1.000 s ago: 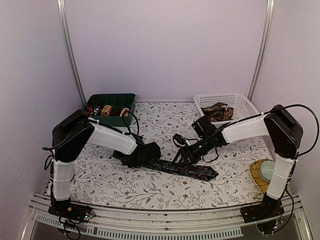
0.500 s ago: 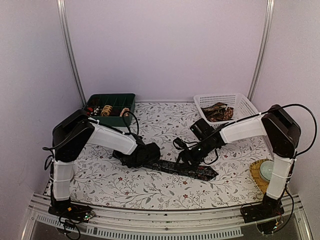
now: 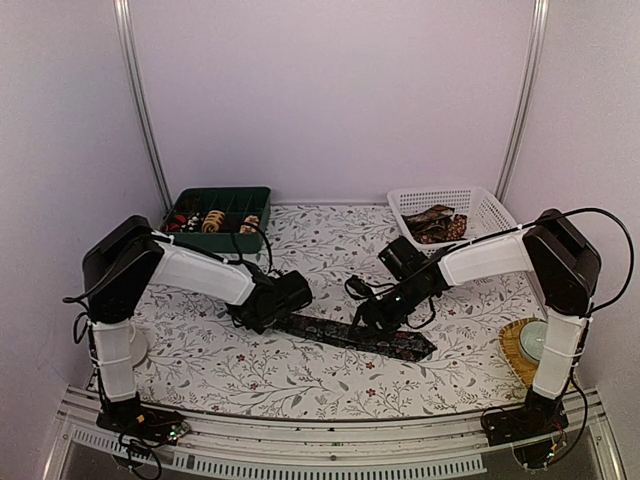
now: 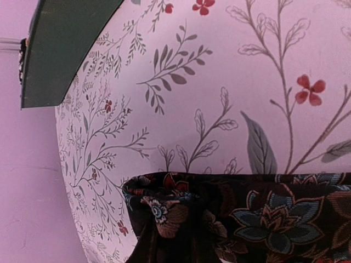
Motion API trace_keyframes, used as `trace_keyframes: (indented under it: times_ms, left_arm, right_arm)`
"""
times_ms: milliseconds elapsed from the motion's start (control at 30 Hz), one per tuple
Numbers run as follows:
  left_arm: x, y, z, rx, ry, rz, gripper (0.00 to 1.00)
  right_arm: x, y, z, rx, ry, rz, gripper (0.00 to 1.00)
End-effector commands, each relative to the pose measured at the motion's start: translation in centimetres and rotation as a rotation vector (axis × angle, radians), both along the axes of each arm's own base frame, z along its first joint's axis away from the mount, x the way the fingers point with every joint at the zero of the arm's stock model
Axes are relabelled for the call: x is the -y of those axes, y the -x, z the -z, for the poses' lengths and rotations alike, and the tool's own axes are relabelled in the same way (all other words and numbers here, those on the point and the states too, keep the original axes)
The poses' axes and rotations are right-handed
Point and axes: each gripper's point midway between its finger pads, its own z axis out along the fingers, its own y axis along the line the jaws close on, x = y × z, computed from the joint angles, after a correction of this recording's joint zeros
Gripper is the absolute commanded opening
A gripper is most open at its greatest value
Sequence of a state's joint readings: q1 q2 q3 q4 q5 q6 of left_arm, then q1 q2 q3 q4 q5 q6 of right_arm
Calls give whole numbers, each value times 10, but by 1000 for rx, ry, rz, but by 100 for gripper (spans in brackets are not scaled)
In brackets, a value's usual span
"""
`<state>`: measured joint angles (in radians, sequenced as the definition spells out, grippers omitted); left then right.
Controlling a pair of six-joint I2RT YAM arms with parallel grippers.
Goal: Roll the ties
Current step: Roll the tie at the center of the board.
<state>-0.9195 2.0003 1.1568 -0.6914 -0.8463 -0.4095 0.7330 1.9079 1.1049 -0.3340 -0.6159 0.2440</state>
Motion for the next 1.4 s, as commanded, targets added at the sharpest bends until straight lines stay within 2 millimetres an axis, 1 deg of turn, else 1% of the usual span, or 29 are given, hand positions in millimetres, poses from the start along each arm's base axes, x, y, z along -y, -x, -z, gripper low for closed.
trace_keyframes:
  times_ms: [0, 167, 233, 367, 433, 467, 600, 700, 833, 933, 1000, 1100, 1167, 1267, 1367]
  left_arm:
    - [25, 2, 25, -113, 195, 32, 12]
    - [30, 5, 29, -154, 241, 55, 17]
    - [30, 7, 30, -165, 234, 63, 20]
    - [26, 8, 31, -175, 216, 62, 31]
    - [24, 9, 32, -182, 213, 62, 35]
    - [27, 8, 23, -168, 236, 68, 37]
    - [31, 6, 9, -152, 270, 79, 39]
    - [37, 3, -7, -133, 313, 90, 42]
    - [47, -2, -31, -107, 388, 112, 52]
    - [54, -4, -51, -101, 479, 125, 59]
    - [54, -8, -67, -87, 560, 125, 66]
    - [46, -13, -88, -67, 701, 97, 72]
    - [31, -18, -93, -60, 793, 45, 74]
    - [4, -22, -89, -69, 927, -54, 74]
    - [-14, -19, -83, -84, 1089, -118, 75]
  right_arm:
    - [17, 5, 39, -33, 129, 11, 58]
    - [17, 5, 39, -31, 131, 11, 58]
    - [17, 5, 40, -32, 134, 12, 58]
    - [17, 4, 40, -32, 133, 13, 58]
    - [17, 5, 40, -33, 135, 13, 58]
    - [17, 4, 40, -30, 134, 12, 58]
    - [18, 4, 41, -31, 136, 12, 58]
    - [17, 4, 41, -30, 137, 12, 58]
    - [16, 3, 37, -25, 130, 12, 58]
    - [15, 1, 33, -15, 120, 12, 58]
    - [13, -1, 30, -8, 115, 11, 58]
    - [11, -3, 28, -2, 108, 9, 58]
    - [9, -4, 25, 2, 101, 8, 58]
    - [8, -4, 23, 7, 95, 4, 58]
    - [9, -4, 23, 9, 94, 2, 58]
